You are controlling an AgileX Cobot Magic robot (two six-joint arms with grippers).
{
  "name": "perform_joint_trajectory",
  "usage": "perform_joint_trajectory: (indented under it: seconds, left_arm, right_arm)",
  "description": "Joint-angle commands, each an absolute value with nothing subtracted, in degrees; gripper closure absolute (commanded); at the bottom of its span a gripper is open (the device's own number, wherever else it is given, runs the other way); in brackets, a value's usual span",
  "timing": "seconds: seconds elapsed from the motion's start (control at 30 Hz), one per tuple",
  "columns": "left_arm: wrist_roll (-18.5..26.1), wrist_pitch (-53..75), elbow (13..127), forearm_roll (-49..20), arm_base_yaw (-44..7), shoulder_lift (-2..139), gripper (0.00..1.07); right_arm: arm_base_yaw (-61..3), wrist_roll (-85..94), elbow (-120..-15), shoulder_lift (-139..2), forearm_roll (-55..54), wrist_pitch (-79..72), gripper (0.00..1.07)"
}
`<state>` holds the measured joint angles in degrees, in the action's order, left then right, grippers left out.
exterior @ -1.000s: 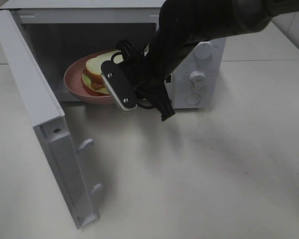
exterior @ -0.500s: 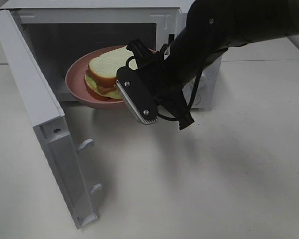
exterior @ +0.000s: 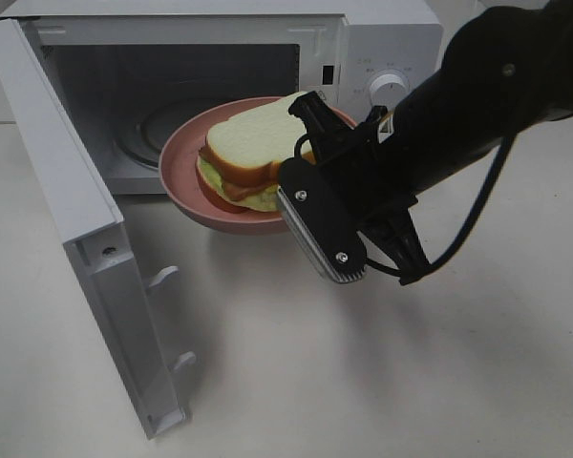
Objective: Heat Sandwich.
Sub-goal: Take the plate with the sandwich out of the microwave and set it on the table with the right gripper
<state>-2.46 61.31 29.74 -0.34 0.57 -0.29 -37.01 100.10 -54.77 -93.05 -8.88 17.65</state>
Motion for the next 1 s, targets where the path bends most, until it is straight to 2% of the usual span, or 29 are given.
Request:
perform_joint_trajectory:
  seconds: [0.03,0.7,1.0]
  left_arm:
    - [-2.3,61.4,29.7,-0.8,0.7,-1.2,0.09]
    - [-2.3,61.4,29.7,-0.8,0.7,-1.2,0.09]
    - [-2.3,61.4,29.7,-0.8,0.7,-1.2,0.09]
  right_arm:
    - [-36.7,99.9,-52.4,-89.6,-8.8,15.9,1.07]
    - [-36.7,95.8,-36.4,-71.7,-8.8,16.8,1.07]
    - [-36.7,87.4,-31.1,-62.0,-3.6,21.8,1.07]
